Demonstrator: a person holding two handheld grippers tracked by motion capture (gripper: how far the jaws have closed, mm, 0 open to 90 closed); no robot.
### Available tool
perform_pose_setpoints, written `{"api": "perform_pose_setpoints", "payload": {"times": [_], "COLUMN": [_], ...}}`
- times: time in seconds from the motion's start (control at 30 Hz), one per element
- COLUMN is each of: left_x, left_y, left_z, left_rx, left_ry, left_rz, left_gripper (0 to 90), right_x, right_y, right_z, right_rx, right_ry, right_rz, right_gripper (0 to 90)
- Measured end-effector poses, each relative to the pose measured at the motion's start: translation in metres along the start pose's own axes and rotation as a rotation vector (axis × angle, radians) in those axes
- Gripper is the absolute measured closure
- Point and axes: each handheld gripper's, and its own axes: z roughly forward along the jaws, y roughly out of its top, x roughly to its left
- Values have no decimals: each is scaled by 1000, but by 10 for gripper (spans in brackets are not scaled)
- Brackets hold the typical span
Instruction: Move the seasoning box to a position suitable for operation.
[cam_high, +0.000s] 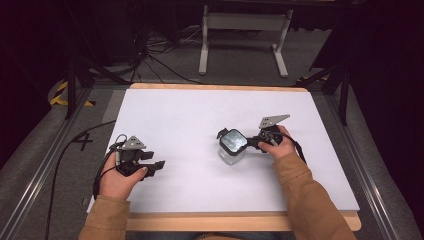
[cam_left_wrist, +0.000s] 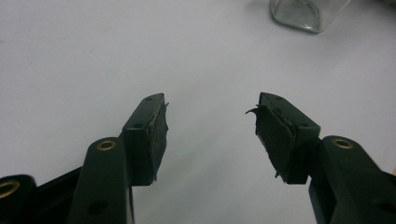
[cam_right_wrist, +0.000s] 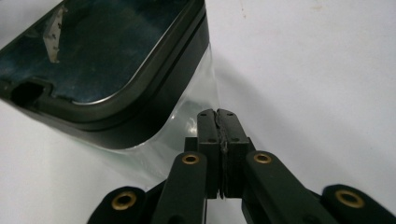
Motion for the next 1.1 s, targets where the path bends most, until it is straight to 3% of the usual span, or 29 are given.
{"api": "perform_pose_setpoints", "payload": {"times": [0.23, 0.43, 0.77, 0.8, 1.1], "left_x": [-3, -6, -11, -11, -13], "left_y": [9, 19, 31, 32, 36], "left_z": [10, 20, 32, 32, 38], "left_rx": [0, 5, 9, 13, 14], "left_ry": [-28, -50, -82, -84, -96], "left_rz": [11, 47, 66, 84, 88], "left_gripper": [436, 436, 436, 436, 435], "right_x": [10, 20, 41, 43, 52], "right_y": [-4, -8, -9, -9, -11], "right_z": [-5, -9, -9, -9, -8], "right_rx": [30, 54, 95, 98, 117], "right_ry": [21, 29, 48, 47, 54], "right_rz": [-6, -17, -74, -75, -87], "right_gripper": [896, 896, 896, 896, 893]}}
